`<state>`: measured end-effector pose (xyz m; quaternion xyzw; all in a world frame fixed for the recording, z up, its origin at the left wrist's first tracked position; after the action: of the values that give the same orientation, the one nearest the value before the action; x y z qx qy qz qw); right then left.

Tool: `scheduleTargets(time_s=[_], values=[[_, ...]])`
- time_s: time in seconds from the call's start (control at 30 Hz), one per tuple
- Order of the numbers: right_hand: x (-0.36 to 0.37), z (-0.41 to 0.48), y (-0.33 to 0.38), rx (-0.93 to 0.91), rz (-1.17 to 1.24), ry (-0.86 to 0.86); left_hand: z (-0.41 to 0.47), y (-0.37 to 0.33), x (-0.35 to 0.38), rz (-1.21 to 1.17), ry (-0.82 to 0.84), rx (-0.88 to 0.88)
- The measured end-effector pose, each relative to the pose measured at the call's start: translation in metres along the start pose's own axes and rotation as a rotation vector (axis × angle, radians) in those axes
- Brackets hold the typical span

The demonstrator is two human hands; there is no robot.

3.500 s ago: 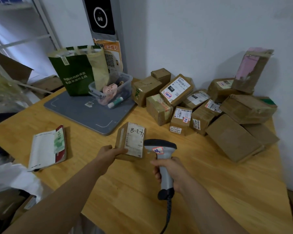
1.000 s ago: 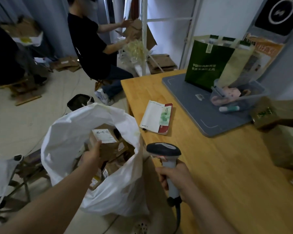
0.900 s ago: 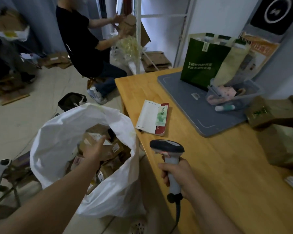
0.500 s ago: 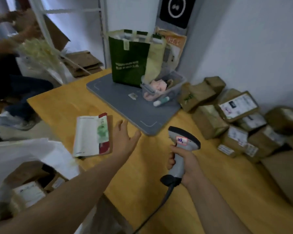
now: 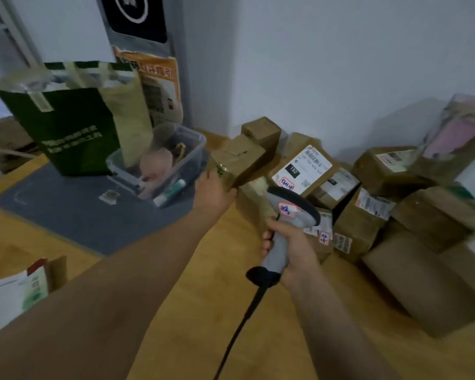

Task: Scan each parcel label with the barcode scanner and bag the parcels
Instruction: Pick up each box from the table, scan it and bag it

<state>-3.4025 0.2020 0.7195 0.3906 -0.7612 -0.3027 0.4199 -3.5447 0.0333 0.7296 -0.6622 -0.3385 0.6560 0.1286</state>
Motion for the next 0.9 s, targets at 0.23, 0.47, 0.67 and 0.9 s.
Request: scheduleTargets(time_s=[0.23, 0.47, 0.67, 0.9], values=[[-0.001, 0.045, -0.015, 0.001, -0.118, 0.068, 0.077, -0.032, 0.023, 0.226, -0.09, -0.058], [-0.02, 0.043, -0.01, -0.025, -0.176, 0.047, 0.068, -0.017, 0.027, 0.091, 0.014, -0.108], [-0.031, 0.003, -0.005, -0.044, -0.127, 0.052, -0.021, 0.053, -0.017, -0.309, -0.026, -0.222], [-0.053, -0.056, -0.046, 0.026, -0.165, 0.038, -0.136, 0.128, -0.026, -0.661, 0.102, -0.437]])
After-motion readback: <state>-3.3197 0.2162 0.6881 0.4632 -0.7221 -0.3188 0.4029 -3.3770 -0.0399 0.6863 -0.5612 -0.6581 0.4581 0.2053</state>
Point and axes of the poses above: each hand's wrist, its own z-axis towards the middle knuckle, its own x-axis out of the palm, y = z × x, the point moved 10 cm from there along z, towards the middle knuckle, and after that the axes turned 10 degrees about -x, right-handed, at the moved point
